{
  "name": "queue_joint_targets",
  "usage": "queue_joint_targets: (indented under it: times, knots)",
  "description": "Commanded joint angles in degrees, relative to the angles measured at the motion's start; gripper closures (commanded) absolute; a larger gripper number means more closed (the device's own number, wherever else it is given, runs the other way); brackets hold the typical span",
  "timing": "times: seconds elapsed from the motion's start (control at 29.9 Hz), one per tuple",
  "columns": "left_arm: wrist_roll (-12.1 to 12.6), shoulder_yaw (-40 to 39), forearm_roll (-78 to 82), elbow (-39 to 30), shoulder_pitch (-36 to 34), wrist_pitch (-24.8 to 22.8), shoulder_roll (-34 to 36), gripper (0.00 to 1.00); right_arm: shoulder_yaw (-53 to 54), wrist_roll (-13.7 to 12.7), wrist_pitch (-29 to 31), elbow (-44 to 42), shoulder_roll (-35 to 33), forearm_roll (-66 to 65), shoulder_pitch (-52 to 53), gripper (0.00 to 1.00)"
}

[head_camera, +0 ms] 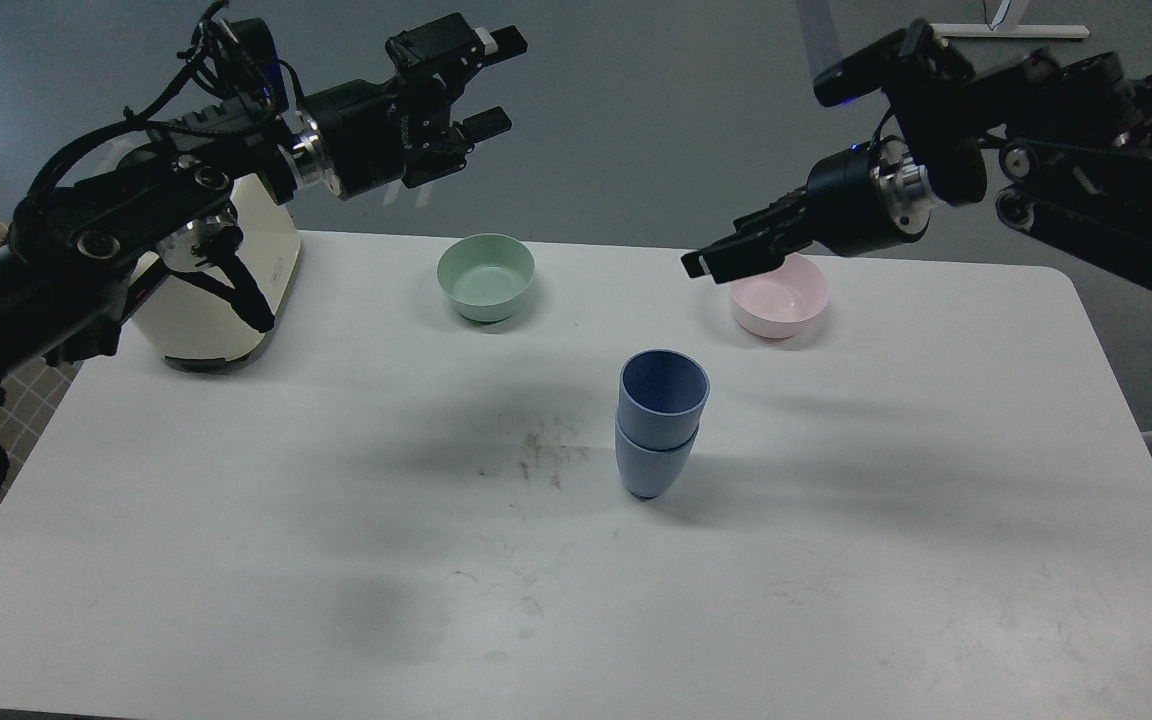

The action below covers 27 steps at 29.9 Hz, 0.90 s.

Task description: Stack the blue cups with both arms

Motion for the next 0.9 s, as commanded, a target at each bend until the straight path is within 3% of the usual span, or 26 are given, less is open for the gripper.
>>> queue_joint_targets:
  times: [0.0,0.17,0.23,0.33,0.53,0.6,0.87]
  knots:
    - [-0.22,-1.58,-0.38,0.19,0.17,0.00,-0.15,0.02,6.57,0.01,0.00,-4.00,-2.12,6.52,-3.89,0.00]
    - [-0.22,-6.86,-0.47,2.21,2.90,1.55,-1.82,0.02,17.22,0.01,-8.83,-6.20,-4.05,15.67,-13.57,0.00]
    - [-0.17,-10.36,-0.47,5.88,4.73,5.14,-4.96,0.02,23.69,0.01,-13.91,-6.29,-4.84,21.09,-19.07,0.00]
    - [-0.22,-13.79,-1.86,10.89,5.45,5.41,-7.96,0.02,31.26,0.01,-17.09,-7.16,-4.14,29.00,-24.62,0.00]
    - [-0.22,-16.09,-8.80,16.44,6.50,1.99,-10.43,0.03,37.44,0.01,-15.78,-9.09,-3.96,40.44,-30.44,0.00]
    - [-0.22,-16.18,-11.36,17.59,6.85,0.00,-10.96,0.03,37.70,0.01,-13.06,-10.94,-3.35,45.01,-31.49,0.00]
    - [-0.08,-16.53,-13.47,20.31,7.73,0.00,-11.13,0.03,41.38,0.01,-2.26,-15.95,-0.80,58.64,-34.39,0.00]
